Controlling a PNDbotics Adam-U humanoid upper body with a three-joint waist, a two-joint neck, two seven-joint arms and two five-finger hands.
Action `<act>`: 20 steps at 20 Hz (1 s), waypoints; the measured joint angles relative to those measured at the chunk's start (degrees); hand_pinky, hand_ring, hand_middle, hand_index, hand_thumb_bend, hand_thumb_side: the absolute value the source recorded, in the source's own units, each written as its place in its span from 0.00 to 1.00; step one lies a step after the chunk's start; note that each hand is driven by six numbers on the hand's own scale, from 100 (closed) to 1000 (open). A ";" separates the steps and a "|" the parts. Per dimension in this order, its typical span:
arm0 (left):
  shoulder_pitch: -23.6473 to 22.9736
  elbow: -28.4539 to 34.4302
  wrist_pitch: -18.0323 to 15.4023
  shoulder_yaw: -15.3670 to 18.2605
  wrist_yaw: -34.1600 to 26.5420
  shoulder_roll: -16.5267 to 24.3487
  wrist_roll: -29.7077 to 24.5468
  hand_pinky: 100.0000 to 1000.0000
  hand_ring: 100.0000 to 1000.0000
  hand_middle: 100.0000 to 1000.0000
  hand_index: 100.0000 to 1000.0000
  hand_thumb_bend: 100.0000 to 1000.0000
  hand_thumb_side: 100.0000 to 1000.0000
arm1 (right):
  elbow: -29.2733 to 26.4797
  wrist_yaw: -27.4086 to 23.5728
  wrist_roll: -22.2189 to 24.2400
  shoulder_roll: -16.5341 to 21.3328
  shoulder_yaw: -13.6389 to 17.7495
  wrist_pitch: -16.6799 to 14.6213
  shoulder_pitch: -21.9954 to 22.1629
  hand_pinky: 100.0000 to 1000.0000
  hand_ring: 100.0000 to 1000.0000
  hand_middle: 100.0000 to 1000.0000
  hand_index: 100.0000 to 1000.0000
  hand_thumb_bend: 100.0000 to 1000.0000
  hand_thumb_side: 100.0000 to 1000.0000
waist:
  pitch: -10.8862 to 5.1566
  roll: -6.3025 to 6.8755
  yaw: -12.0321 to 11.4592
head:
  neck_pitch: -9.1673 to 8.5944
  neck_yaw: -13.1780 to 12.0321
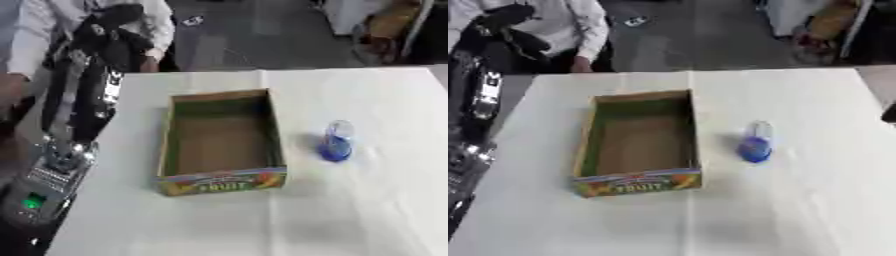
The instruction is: Pick up objects on the table and place them in the box.
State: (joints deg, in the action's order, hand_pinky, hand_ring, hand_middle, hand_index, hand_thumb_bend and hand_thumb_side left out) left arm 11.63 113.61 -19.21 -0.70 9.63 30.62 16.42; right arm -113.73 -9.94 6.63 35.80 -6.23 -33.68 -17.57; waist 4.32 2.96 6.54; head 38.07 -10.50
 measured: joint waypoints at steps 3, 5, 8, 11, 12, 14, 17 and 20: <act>-0.01 0.00 -0.10 0.00 -0.13 0.00 0.33 0.45 0.52 0.78 0.82 0.06 0.85 | 0.00 0.05 0.04 0.00 -0.06 0.06 0.00 0.05 0.45 0.48 0.57 0.00 0.85 | 0.01 0.01 0.00 | -0.54 -0.09; -0.03 0.00 -0.13 0.00 -0.20 0.00 0.43 0.45 0.52 0.78 0.82 0.06 0.85 | 0.00 0.14 -0.11 0.00 -0.15 0.35 0.02 0.06 0.46 0.50 0.60 0.00 0.85 | 0.09 0.03 -0.02 | -0.58 -0.12; -0.04 0.00 -0.09 0.01 -0.25 -0.02 0.61 0.45 0.51 0.77 0.81 0.07 0.84 | 0.00 0.71 -1.16 0.00 -0.11 1.38 0.06 0.15 0.53 0.62 0.67 0.00 0.87 | 0.17 0.11 -0.54 | -0.57 -0.44; -0.15 0.00 -0.28 0.03 -0.36 -0.02 1.26 0.45 0.51 0.77 0.81 0.07 0.84 | 0.00 2.05 -3.39 0.28 0.43 3.48 0.02 0.51 0.80 0.78 0.86 0.00 1.00 | 0.17 0.12 -1.03 | -0.46 -0.89; -0.21 0.00 -0.30 0.03 -0.39 -0.02 1.40 0.45 0.51 0.77 0.81 0.07 0.84 | 0.00 2.80 -4.17 0.97 0.57 4.28 -0.03 0.56 0.83 0.80 0.89 0.00 1.00 | 0.16 0.11 -1.11 | -0.41 -1.00; -0.29 0.00 -0.33 0.03 -0.52 -0.02 1.54 0.45 0.51 0.77 0.81 0.07 0.84 | 0.00 4.95 -5.39 3.37 0.74 5.82 -0.46 0.60 0.86 0.82 0.89 0.00 1.00 | 0.10 -0.02 -1.18 | -0.38 -0.95; -0.50 0.00 -0.36 0.03 -0.57 0.01 1.59 0.45 0.51 0.77 0.81 0.07 0.84 | -0.01 8.94 -6.56 8.06 0.00 8.48 -1.38 0.63 0.86 0.82 0.86 0.00 1.00 | -0.07 -0.62 -1.55 | -0.37 1.20; -0.48 0.00 -0.46 0.00 -0.57 0.01 1.50 0.45 0.52 0.77 0.81 0.07 0.83 | -0.02 12.76 -8.08 11.88 -1.54 11.26 -2.81 0.64 0.86 0.82 0.85 0.00 1.00 | -0.07 -0.69 -1.86 | 0.04 3.89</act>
State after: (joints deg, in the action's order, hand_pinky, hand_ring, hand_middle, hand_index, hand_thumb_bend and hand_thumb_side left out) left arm 11.14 113.61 -19.67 -0.71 9.06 30.62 17.92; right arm -113.76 2.82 -1.45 47.68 -7.77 -22.42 -20.38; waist 4.26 2.27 4.68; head 38.11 -6.61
